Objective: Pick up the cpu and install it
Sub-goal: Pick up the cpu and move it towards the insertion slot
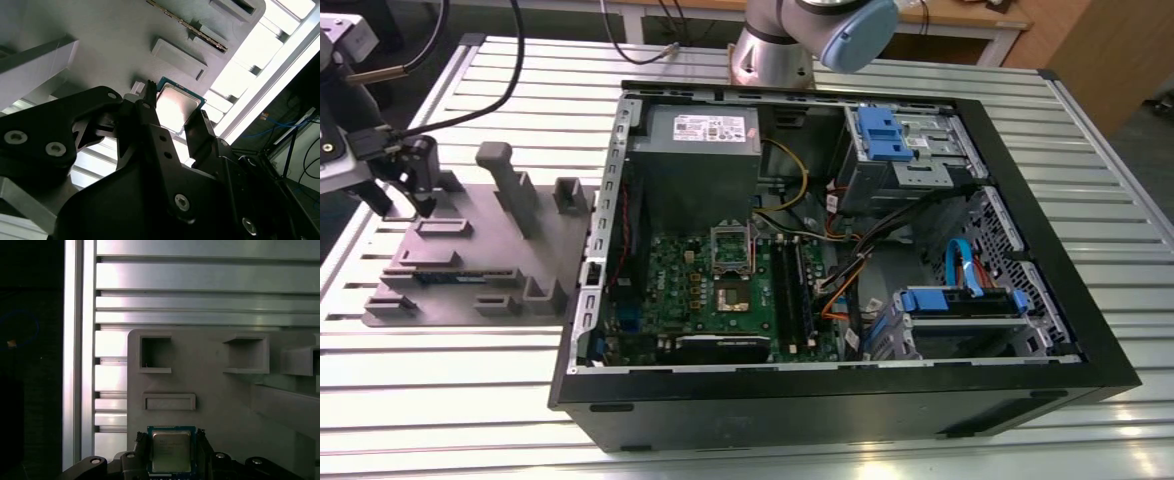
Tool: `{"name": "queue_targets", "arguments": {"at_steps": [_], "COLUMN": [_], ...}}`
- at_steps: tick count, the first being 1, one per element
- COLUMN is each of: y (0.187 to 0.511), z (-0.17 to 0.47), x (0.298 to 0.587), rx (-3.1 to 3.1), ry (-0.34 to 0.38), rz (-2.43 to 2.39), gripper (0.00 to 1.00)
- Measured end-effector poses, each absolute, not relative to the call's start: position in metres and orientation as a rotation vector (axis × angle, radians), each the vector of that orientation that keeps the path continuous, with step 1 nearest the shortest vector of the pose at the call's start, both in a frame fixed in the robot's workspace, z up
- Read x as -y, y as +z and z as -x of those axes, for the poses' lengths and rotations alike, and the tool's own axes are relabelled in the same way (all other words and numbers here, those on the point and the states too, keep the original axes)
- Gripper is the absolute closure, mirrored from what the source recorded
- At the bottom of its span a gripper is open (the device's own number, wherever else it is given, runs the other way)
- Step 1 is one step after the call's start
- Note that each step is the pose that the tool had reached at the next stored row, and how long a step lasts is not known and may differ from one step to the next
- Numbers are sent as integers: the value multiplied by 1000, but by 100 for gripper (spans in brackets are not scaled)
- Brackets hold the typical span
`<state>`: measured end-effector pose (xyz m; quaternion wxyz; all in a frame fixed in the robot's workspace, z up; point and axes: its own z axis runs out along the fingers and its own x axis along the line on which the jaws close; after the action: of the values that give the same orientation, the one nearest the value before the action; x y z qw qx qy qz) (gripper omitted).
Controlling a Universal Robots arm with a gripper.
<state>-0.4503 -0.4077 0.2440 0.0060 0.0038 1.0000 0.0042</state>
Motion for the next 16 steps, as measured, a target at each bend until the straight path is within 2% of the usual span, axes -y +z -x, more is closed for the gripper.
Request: {"name": "queue_targets", "arguments": {"at_steps": [16], "y": [251], "z": [450], "x": [408], "rx": [-3130], "ry": [13], "rz": [-12], "gripper": [53]}}
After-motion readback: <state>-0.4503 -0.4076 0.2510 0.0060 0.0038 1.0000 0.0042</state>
